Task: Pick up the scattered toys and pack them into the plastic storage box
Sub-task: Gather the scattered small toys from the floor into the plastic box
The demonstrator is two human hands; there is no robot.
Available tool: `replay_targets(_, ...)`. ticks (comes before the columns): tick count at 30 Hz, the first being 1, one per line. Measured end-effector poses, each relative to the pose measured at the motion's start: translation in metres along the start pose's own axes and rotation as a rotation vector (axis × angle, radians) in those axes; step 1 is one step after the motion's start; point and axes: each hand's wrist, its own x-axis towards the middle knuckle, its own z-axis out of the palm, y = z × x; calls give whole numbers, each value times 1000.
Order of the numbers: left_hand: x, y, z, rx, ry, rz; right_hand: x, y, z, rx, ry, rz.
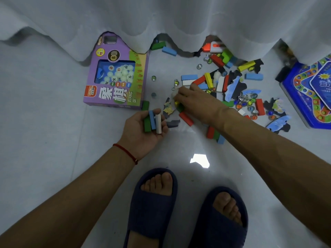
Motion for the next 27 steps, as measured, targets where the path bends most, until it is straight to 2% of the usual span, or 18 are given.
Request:
replay_targets(4, -3, -3, 7, -20, -21, 5, -6, -5, 2, -28, 0, 51)
replay_targets(7, -8, -7, 15, -9, -38, 16, -15, -9, -1, 27, 85, 117)
replay_targets(12, -27, -15, 45, 71, -95, 27, -56, -19, -41, 767, 295, 504)
replay_targets(15, -52, -24, 80, 185, -179, 37, -97, -24, -79, 1395, 332, 811)
replay_targets(16, -63, -28, 95, 217, -214, 39, -113, -24, -92, 1608, 377, 876)
replay_targets(18, -87, -35, 127, 267, -289, 37, -147, -27, -122, 1882, 495, 928)
replay_targets(21, -121, -49, 179, 391, -421, 26, -209, -35, -172, 2012, 681, 925)
replay_targets(24, -161, -82, 238, 639, -573, -20, -292, -42, -215, 2043, 857, 947)
replay_targets(27, -199, -128, 287, 881, -699, -75, -381, -50, -233, 1958, 1048, 1118)
